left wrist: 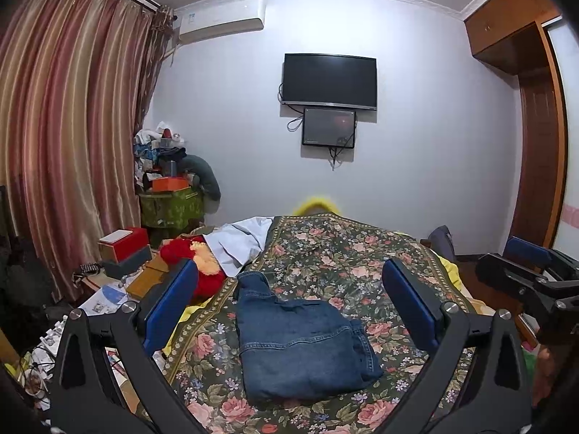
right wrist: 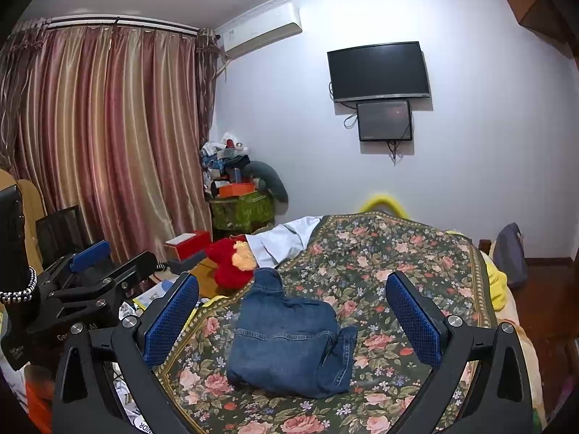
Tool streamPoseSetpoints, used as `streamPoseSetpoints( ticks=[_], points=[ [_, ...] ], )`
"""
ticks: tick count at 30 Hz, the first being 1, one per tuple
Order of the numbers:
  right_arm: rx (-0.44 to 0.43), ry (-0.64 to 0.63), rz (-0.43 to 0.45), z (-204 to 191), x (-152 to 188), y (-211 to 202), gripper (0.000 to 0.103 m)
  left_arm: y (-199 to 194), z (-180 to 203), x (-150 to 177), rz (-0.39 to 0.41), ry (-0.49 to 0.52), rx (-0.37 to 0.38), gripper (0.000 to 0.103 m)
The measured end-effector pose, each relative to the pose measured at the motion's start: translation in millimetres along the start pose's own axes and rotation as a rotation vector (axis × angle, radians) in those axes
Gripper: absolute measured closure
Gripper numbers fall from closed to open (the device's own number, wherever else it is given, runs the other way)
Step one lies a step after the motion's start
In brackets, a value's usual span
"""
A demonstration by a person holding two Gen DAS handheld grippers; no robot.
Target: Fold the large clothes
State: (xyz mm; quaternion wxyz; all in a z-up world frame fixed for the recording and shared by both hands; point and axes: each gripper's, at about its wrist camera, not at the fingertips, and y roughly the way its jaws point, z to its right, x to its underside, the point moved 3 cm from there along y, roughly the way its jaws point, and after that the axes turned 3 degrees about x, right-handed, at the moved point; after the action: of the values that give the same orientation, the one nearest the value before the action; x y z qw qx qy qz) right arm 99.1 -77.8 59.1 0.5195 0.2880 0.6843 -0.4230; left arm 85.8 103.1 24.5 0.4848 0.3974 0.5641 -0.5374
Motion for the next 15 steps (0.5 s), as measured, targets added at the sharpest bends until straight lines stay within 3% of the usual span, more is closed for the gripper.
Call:
streamPoseSetpoints(
  ticks=[15],
  points=[
    [0.006,-0.001,0.011,0.0,0.7,0.9,0.000,0.9,-0.5,0.4,-0.006,-0.008,0.026,0.000]
  ],
)
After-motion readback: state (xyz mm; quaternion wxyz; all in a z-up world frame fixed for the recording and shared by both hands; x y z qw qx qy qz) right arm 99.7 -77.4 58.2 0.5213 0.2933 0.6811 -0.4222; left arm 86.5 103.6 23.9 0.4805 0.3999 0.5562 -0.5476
